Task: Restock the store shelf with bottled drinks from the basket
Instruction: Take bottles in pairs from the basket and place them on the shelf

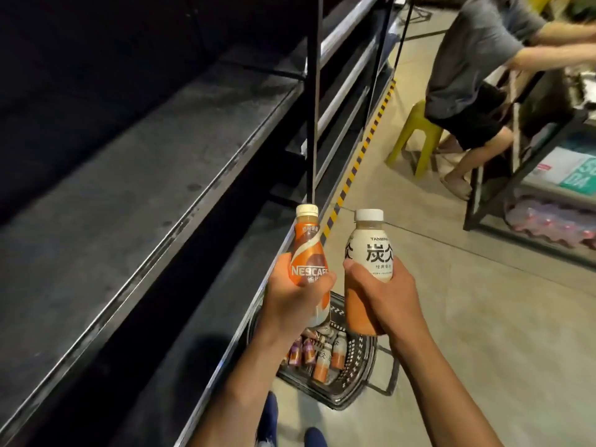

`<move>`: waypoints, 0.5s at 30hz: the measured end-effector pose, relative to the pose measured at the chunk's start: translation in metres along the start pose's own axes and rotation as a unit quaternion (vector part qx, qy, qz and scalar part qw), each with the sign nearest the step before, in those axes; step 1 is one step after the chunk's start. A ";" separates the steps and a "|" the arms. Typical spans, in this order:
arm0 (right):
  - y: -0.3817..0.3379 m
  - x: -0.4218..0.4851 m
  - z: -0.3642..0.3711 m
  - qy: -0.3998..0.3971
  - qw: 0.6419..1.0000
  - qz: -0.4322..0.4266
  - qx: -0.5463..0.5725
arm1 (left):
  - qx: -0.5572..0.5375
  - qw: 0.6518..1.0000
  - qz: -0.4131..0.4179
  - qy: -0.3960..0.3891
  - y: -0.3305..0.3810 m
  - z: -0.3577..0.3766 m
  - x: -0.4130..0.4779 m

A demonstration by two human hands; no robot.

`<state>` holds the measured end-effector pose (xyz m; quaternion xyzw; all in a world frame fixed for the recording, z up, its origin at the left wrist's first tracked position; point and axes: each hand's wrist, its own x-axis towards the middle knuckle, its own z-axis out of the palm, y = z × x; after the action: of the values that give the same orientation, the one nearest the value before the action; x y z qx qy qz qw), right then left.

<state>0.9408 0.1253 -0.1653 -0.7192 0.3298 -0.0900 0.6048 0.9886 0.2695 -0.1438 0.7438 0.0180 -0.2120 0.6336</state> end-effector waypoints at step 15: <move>-0.107 -0.145 0.108 -0.295 0.935 -0.195 -0.031 | -0.074 0.909 0.120 0.391 0.040 -0.159 -0.201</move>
<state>0.9262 0.3031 -0.0542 -0.7822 -0.0074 0.0202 0.6226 0.8638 0.4611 -0.0211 0.7150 0.1905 0.1757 0.6494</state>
